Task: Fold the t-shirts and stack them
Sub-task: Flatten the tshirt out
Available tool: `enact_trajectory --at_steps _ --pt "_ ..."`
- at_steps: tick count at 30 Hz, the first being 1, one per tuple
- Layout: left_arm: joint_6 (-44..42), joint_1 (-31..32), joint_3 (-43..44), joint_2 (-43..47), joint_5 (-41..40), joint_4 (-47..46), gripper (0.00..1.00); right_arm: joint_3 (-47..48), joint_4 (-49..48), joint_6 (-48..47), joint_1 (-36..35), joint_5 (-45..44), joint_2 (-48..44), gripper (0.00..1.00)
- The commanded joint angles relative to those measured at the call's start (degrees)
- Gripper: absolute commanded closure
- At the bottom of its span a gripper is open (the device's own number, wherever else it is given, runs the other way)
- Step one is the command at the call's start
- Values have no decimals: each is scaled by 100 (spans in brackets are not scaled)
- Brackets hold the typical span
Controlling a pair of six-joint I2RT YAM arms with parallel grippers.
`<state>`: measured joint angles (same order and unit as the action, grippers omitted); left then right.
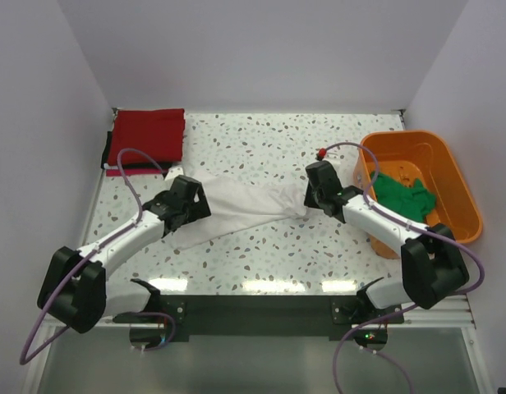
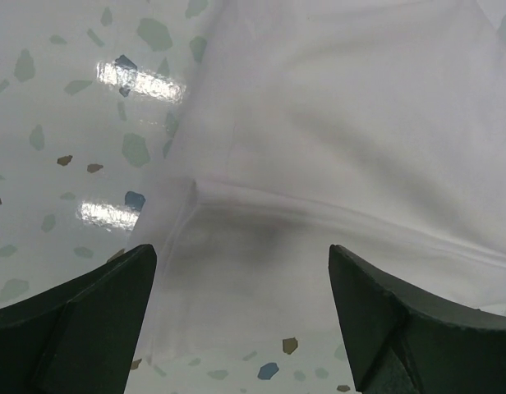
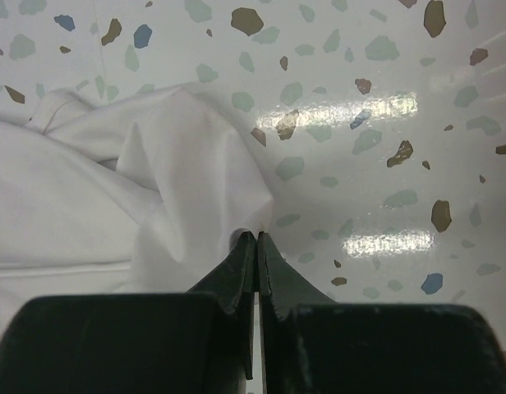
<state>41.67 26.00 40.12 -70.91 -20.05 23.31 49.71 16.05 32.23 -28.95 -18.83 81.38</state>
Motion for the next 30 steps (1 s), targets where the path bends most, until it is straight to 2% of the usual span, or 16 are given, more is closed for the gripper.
enact_trajectory --at_steps 1,10,20,24,28,30 --pt "131 2 277 -229 -481 -134 10 3 -94 82 -14 -191 53 100" --pt "96 -42 426 -809 -535 -362 34 47 3 47 -14 -200 141 100" --pt "8 -270 567 -898 -798 -309 34 109 126 3 -14 -270 185 100" --pt "-185 -420 515 -942 -369 -651 36 126 135 3 -14 -288 211 100" --pt "-256 -438 532 -1108 -87 -810 42 144 161 -23 -14 -305 273 100" --pt "-273 -429 558 -1152 -43 -819 51 161 161 -24 -23 -332 290 100"
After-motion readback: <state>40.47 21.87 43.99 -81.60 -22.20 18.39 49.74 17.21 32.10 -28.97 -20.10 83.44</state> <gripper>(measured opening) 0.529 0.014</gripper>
